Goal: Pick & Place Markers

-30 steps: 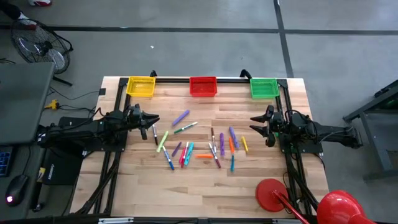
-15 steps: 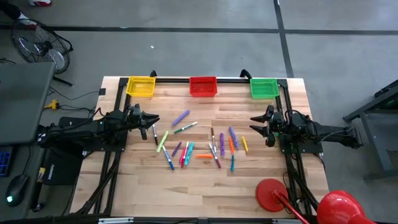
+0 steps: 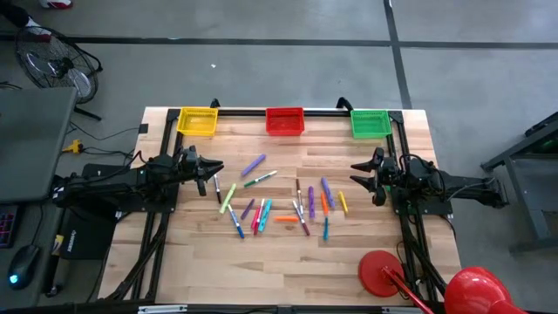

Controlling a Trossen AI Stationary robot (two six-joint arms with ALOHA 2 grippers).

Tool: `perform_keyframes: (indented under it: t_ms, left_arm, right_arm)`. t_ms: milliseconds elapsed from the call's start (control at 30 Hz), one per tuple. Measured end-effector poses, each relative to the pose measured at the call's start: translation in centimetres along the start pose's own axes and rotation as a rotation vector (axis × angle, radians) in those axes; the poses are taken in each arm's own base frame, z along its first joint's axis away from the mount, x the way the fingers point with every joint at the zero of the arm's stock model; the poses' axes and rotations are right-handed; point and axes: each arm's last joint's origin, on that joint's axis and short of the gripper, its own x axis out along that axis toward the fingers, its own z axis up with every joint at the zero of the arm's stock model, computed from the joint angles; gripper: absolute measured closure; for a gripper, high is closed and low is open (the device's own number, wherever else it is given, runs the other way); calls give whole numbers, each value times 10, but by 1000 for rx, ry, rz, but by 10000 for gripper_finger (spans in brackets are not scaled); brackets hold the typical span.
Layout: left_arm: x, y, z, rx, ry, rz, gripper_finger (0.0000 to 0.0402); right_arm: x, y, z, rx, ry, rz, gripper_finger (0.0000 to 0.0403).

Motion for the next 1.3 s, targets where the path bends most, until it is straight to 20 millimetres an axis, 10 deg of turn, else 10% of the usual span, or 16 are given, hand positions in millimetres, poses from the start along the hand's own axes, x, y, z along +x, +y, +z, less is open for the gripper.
perform_keyframes:
  t_ms: [1300]
  left_arm:
    - [0,0,0,0,0,0,337]
  right_arm:
    - [5,-2,-7,162,71,-73,226]
